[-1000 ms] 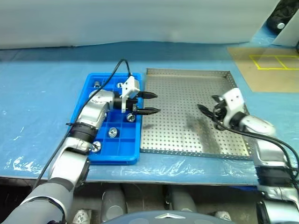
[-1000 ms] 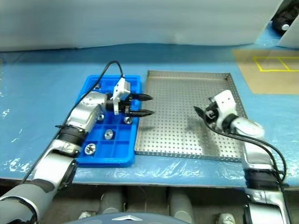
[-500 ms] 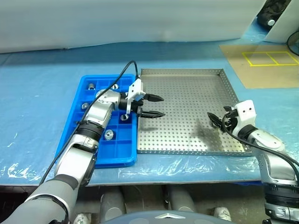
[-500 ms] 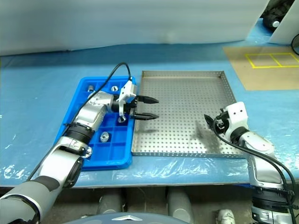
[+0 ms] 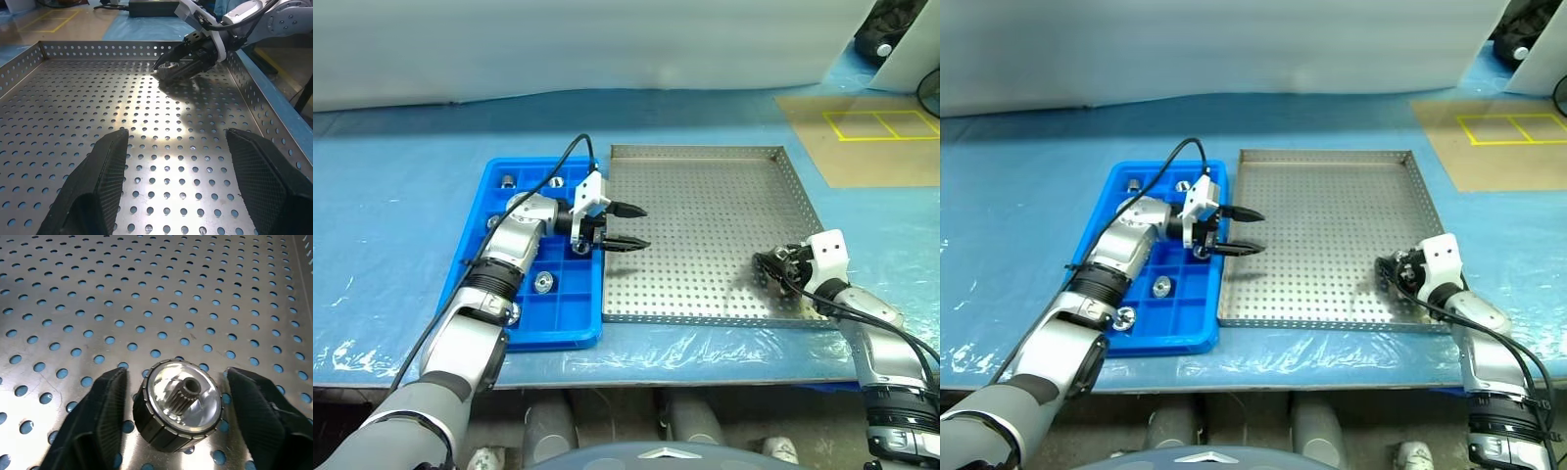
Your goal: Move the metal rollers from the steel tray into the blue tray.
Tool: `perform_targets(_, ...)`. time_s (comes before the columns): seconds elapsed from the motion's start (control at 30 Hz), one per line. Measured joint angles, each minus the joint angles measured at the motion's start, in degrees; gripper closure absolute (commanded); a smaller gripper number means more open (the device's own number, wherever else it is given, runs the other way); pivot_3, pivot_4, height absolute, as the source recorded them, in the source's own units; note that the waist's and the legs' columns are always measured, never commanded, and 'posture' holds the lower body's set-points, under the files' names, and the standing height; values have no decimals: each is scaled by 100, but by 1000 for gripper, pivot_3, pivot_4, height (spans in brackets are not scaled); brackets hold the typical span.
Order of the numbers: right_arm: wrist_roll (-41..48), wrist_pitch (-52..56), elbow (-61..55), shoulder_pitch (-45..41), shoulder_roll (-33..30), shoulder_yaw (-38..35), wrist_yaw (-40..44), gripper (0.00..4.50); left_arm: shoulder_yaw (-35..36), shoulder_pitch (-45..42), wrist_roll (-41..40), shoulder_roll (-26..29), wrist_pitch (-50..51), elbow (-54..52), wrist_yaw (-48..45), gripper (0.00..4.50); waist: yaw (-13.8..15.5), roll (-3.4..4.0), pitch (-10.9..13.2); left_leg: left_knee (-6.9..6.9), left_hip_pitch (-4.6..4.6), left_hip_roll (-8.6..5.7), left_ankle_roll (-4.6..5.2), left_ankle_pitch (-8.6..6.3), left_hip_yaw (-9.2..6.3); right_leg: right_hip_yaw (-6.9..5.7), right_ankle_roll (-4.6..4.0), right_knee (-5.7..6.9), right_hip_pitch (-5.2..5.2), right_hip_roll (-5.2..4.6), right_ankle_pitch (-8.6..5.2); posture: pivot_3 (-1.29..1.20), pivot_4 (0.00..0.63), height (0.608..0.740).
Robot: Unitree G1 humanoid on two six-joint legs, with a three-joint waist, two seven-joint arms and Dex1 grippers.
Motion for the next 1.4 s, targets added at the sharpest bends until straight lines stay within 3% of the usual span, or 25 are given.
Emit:
perform_targets(0.07, 1, 2, -4, -29, -1, 34, -3, 2709, 0, 1, 1, 22, 0, 0, 11, 1151, 0, 0, 0, 0, 0, 0, 0, 0, 0, 0, 0, 0, 0, 0, 0, -336, 150, 740)
perform_targets(0.4, -96, 129, -202, -211, -1, 461, 192, 2721, 94, 224, -92, 441, 314, -318, -51, 1151, -27, 0, 0, -8, 4, 6, -3, 1, 0, 0, 0, 0, -4, 4, 0, -271, 150, 740)
perform_targets(0.63, -83, 413, -345, -1339, 216, 1413, 786, 2721, 555, 747, -457, 1294, 1199, -1200, -49, 1151, 12, 5, 3, -21, -10, 8, -9, 5, 1, -5, -1, 6, -26, 4, -1, -147, 150, 740)
perform_targets(0.9, 15, 348, -228, -2498, 501, 2705, 2412, 2721, 1019, 1867, -679, 1983, 1773, -2477, 396, 1151, 290, 5, 4, -54, -18, 12, -22, 12, 0, -20, -7, 2, -42, 4, -5, 20, 150, 740)
perform_targets(1.4, -44, -181, 710, -3160, 1488, 3714, 3756, 2721, 2072, 4264, -1325, 2683, 2800, -4952, 1405, 1151, 690, 2, 4, -71, -31, 23, -42, 24, -11, -33, -11, 12, -62, 4, -8, 297, 150, 740)
